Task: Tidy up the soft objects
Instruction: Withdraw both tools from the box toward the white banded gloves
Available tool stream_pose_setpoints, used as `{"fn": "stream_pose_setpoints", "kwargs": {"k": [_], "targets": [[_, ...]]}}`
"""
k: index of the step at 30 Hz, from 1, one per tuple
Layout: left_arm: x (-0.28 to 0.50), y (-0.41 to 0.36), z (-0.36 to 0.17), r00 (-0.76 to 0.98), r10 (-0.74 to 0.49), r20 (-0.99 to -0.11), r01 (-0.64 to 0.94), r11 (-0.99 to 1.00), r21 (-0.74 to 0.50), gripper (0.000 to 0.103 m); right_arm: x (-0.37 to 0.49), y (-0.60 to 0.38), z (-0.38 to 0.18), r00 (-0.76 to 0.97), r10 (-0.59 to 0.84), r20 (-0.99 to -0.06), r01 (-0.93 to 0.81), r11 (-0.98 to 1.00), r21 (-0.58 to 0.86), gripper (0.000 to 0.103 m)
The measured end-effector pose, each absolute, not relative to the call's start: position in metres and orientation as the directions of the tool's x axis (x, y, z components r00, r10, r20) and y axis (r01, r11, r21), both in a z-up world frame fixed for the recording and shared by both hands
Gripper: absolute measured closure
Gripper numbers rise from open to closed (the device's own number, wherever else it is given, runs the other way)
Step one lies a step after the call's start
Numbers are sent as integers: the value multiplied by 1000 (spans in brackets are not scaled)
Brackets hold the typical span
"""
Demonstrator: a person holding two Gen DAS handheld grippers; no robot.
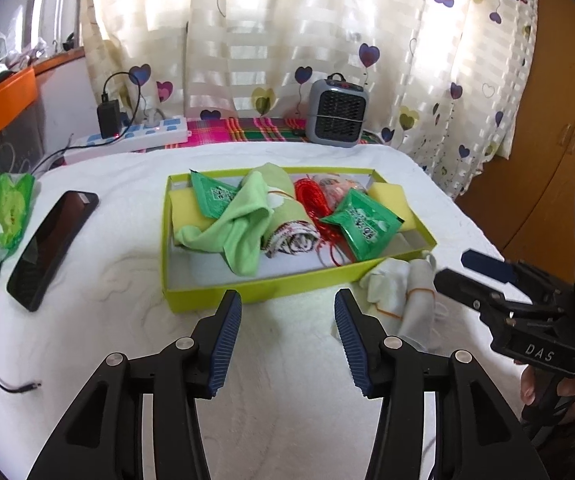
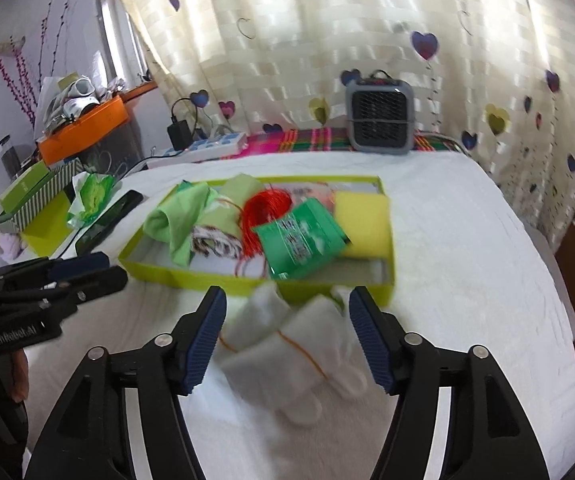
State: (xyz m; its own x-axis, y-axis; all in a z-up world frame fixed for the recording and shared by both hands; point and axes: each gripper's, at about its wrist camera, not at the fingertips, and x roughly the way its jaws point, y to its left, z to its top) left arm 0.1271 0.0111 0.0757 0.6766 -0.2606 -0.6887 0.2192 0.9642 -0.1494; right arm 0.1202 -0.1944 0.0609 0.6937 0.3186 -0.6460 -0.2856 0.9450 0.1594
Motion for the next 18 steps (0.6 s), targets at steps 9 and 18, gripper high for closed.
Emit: {"fn": "stream_pose_setpoints", "kwargs": {"k": [9, 18], "targets": [[120, 7, 58, 635, -316, -705, 238, 948, -211, 55, 107, -215, 37, 668, 294, -684, -207, 956, 209, 36], [120, 5, 46, 607, -336, -720, 246, 941, -232, 55, 125, -222, 27, 641, 333, -692, -152, 938, 312, 36]]}}
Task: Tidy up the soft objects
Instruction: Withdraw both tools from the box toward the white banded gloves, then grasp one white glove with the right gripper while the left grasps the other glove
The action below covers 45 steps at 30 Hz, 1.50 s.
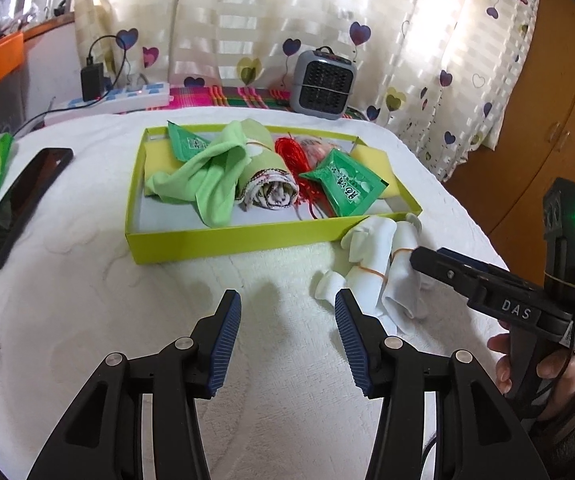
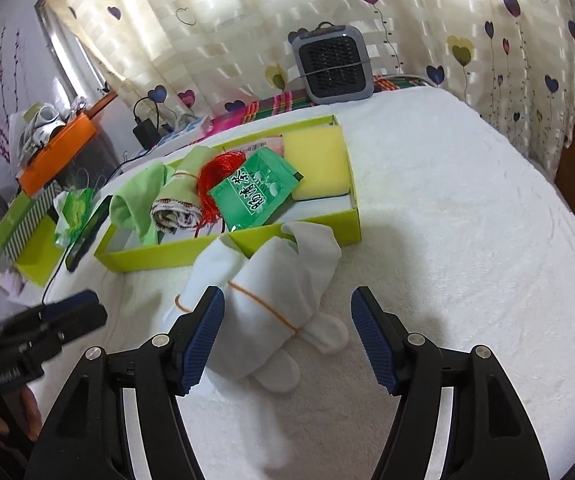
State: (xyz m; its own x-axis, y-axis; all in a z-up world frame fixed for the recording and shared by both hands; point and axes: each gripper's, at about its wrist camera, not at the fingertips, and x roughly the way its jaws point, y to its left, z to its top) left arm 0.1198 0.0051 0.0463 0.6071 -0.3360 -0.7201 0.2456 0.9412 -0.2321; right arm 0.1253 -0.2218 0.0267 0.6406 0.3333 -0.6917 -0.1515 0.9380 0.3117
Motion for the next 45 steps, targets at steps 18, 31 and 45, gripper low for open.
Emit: {"fn": "stream_pose_setpoints", "kwargs": {"k": [18, 31, 45], "targets": [[126, 7, 38, 585, -365, -724, 259, 930, -260, 55, 130, -215, 18, 617, 264, -742, -106, 961, 255, 36], [127, 3, 35, 572, -379, -728, 271, 924, -269, 55, 139, -199, 18, 607, 190, -772, -109, 982, 156, 47], [132, -22, 37, 533, -429, -730, 331, 899, -286, 55, 119, -215, 25, 637, 233, -734, -129, 972, 197, 80]]}}
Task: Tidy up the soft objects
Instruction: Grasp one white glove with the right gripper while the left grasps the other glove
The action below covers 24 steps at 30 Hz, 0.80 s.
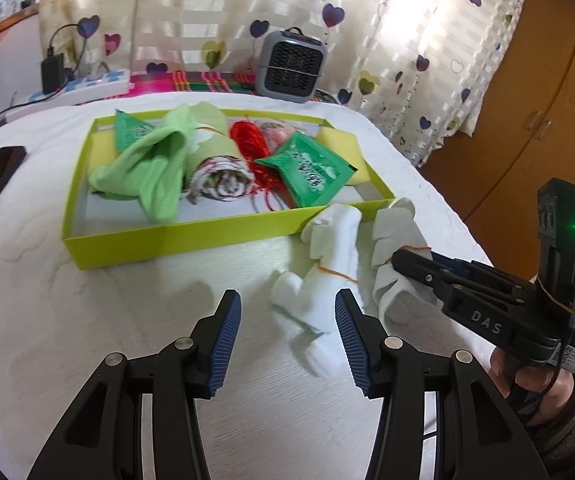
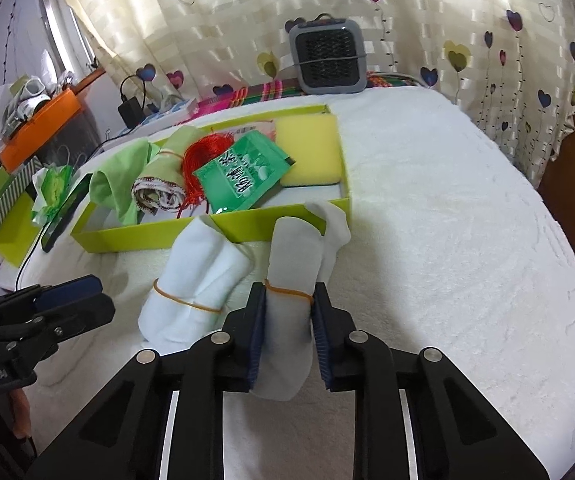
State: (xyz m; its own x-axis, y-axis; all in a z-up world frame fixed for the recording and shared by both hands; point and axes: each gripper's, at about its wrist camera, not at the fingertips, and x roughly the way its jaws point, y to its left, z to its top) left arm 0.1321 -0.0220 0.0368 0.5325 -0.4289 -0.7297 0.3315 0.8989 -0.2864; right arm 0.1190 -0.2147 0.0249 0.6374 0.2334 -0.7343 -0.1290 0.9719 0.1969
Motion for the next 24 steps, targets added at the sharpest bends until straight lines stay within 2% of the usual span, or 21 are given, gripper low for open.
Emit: {"fn": "stream_pose_setpoints", "kwargs": {"k": [7, 24], "targets": [[142, -46, 34, 497, -444, -746, 375, 885, -277, 55, 107, -238, 34, 678, 226, -700, -102, 971, 215, 81], [162, -80, 21, 489, -342, -802, 380, 912, -158, 55, 97, -261, 41, 717, 253, -650, -105, 960, 259, 81]]}}
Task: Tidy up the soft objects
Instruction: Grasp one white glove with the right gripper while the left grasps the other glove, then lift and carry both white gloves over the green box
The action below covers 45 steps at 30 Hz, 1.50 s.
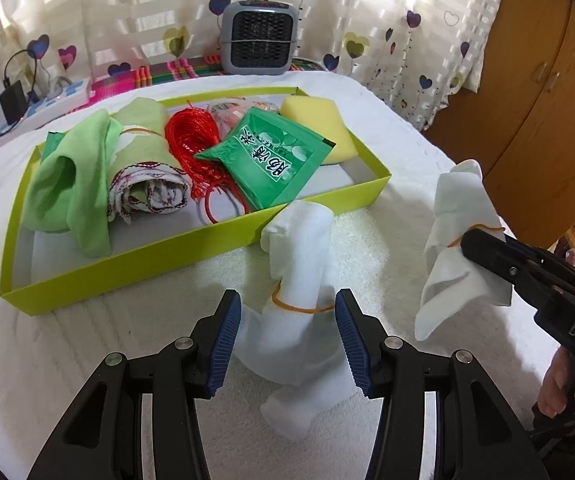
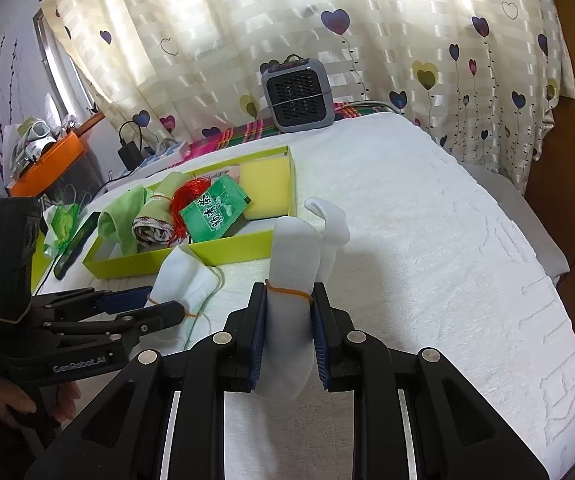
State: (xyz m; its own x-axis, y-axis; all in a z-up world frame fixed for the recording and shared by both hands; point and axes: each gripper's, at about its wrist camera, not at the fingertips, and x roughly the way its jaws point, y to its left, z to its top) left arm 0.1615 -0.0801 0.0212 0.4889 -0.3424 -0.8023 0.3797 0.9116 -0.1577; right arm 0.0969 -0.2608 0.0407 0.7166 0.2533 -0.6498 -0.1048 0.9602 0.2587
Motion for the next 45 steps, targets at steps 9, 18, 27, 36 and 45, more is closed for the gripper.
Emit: {"fn": "stream_pose_setpoints", "kwargs": {"k": [9, 18, 27, 36, 45], "targets": [[164, -86, 19, 489, -328, -808, 377, 915, -143, 55, 99, -261, 37, 711, 273, -648, -119, 955, 271, 81], [163, -85, 21, 488, -347, -801, 383, 910, -160, 71, 100, -261, 35, 707, 275, -651, -120, 955, 272, 81], [160, -83, 25, 510, -352, -785, 382, 910, -160, 85, 100, -260, 33, 705, 276, -653, -123, 955, 271, 81], [151, -76, 37, 547, -361, -755, 375, 912, -165, 86, 97, -259, 37, 712, 282, -643, -133, 954, 270, 81], [142, -68, 51, 581, -366, -727, 368, 915, -166, 86, 92, -257, 46, 723, 283, -630, -147, 954, 260, 81]]}}
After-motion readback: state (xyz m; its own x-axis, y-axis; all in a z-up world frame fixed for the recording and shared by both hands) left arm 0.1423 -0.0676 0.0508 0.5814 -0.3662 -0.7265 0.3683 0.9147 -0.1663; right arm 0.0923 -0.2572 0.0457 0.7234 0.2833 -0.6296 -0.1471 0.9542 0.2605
